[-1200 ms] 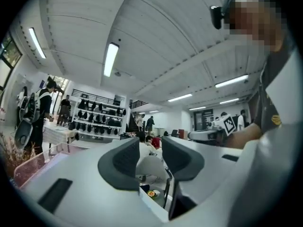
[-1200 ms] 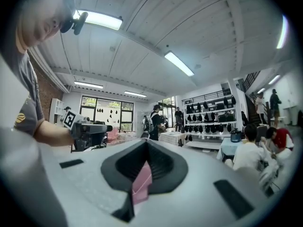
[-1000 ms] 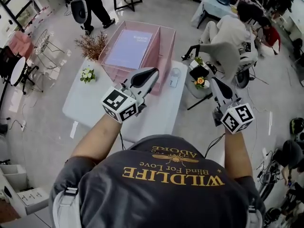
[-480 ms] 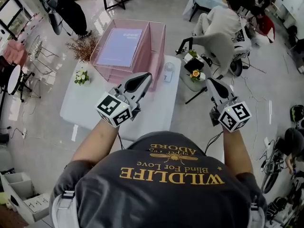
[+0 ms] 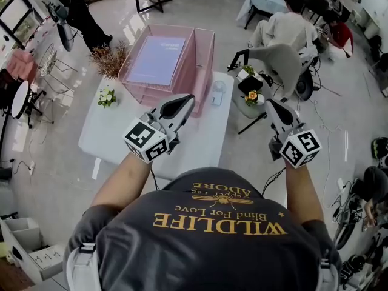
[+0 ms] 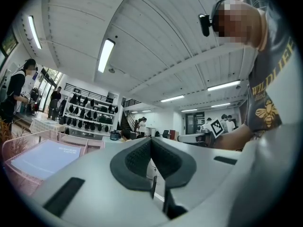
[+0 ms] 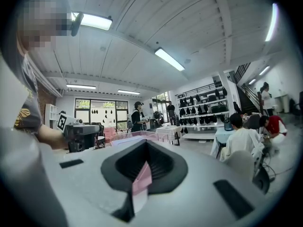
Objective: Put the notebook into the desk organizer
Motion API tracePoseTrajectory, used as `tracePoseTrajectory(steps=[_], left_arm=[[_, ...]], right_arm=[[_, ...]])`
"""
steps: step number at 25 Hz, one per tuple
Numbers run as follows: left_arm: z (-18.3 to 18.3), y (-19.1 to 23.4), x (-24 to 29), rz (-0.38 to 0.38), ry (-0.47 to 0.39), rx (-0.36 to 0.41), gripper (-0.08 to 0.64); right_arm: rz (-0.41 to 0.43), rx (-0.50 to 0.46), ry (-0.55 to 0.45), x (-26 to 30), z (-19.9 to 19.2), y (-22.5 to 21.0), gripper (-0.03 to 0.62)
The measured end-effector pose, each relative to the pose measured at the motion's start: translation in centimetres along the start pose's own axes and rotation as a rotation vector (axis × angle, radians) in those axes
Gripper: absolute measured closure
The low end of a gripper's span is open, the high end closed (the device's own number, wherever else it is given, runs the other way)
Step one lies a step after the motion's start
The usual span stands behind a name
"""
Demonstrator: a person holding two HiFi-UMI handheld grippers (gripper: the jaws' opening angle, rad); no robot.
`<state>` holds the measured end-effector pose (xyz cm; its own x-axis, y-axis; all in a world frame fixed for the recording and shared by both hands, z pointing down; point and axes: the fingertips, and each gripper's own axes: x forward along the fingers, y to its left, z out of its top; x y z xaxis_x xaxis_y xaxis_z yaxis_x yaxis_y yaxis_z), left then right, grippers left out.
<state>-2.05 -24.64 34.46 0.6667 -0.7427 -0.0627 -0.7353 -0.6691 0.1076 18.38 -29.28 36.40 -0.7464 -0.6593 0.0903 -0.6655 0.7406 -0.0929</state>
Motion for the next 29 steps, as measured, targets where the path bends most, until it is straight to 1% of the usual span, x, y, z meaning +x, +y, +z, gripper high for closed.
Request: tracePoseTrajectory(steps=[10,29], left_arm=[[-0.07,0.32,0.10,0.007,0.002,0.007,0.560],[0.09,0.38,0.10,0.008,0.003,0.011,0.560]], right_arm=[[-0.020,-0.003,0.009,0.26,0.26,-0.94,0.594],[-0.014,-0.016,0.021,0.81,0.48,-1.01,0.594]])
